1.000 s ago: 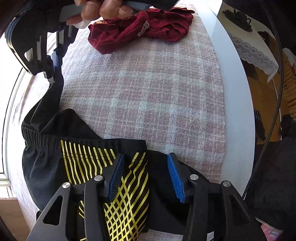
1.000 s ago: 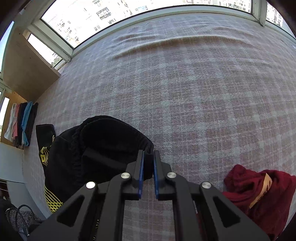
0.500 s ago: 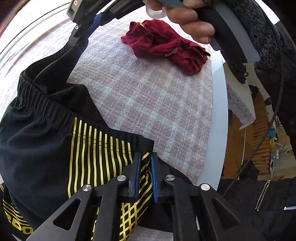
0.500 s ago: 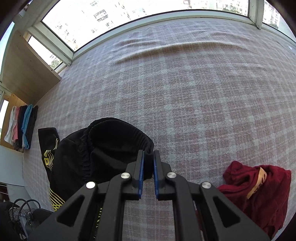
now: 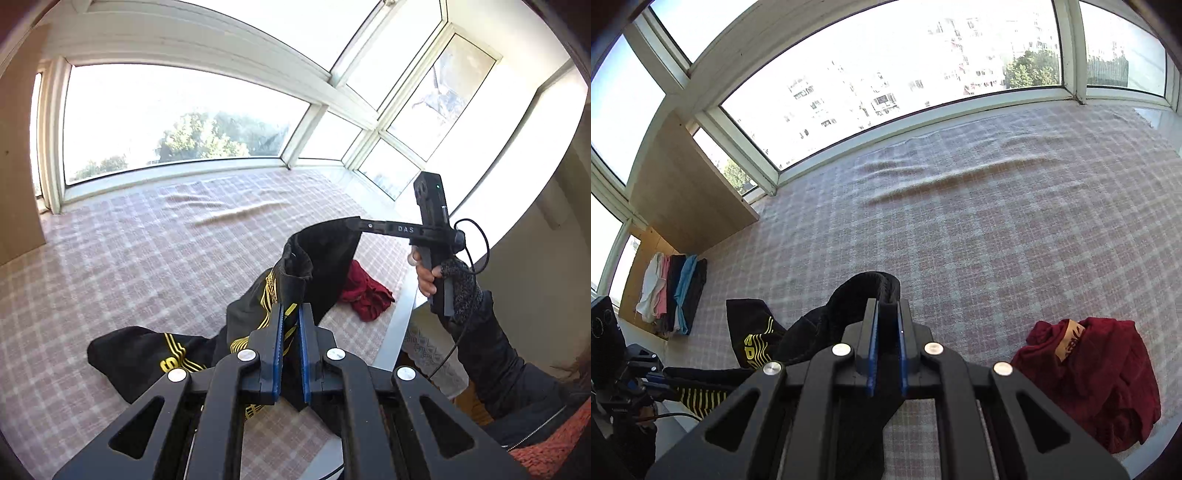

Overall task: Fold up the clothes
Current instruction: 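Swing the black shorts around and lay them flat on the bed with both tools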

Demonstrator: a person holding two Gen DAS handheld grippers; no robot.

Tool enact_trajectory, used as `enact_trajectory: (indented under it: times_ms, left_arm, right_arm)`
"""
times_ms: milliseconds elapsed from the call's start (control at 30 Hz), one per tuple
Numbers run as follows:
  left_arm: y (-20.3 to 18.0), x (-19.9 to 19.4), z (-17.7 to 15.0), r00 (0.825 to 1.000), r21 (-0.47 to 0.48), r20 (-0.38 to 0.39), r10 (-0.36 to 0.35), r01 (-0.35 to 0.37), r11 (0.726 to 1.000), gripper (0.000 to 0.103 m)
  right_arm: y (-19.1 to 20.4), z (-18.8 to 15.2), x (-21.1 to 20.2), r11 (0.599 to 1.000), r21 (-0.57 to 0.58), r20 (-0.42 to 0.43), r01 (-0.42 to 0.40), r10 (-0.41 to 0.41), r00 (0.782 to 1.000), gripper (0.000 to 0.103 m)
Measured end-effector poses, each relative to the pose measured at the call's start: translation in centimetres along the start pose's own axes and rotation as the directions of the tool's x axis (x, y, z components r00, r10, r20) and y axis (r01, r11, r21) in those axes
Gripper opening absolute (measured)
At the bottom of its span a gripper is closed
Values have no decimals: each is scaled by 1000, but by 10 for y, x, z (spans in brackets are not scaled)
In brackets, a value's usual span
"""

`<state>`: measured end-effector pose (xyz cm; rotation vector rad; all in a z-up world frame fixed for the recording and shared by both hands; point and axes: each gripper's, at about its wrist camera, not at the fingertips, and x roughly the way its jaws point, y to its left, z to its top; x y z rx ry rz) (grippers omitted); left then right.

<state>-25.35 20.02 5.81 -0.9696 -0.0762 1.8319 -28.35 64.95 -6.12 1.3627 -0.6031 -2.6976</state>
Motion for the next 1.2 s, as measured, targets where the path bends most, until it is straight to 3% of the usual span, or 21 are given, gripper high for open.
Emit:
enact_trajectory:
  times_ms: [67,167,333,400,533,700,767,900,1033,1067,1200]
  left_arm:
    - [10,-68,15,992,3,115,48,-49,999,7]
    - [9,-159,30,963,31,259,75,-86,996,7]
    - [-16,-262,36,904,89,410,122,-172,981,7]
    - [-28,-290,36,885,107,442,145,-212,971,7]
    - [-48,-322,36,861,140,460,216,-310,940,7]
    - [-52,-342,41,843,152,455,288,-392,907,7]
    - [-38,-338,50,845,138,438,306,-399,906,7]
    - [26,-312,68,864,67,367,344,-393,917,7]
    - [132,-233,83,894,-25,240,379,-384,923,7]
    - [166,-209,86,912,-81,206,356,-346,935,7]
    - [286,-106,73,922,-238,85,377,-348,907,7]
  right_arm:
    - [32,7,-39,998,-49,85,-30,34,996,9]
    - [85,16,-99,987,-143,203,-67,95,975,9]
    - [173,21,-189,948,-306,353,-91,202,913,9]
    - [205,18,-220,927,-364,398,-87,240,885,9]
    - [254,1,-262,892,-447,441,-74,292,849,9]
    - [297,-17,-283,852,-523,461,-38,320,827,9]
    - [308,-16,-283,844,-536,457,-29,319,830,9]
    - [316,13,-251,843,-538,414,-15,280,866,9]
    - [307,63,-156,874,-485,304,-40,211,929,9]
    - [303,76,-125,883,-468,270,-39,185,945,9]
    - [276,118,35,927,-375,105,-27,71,992,9]
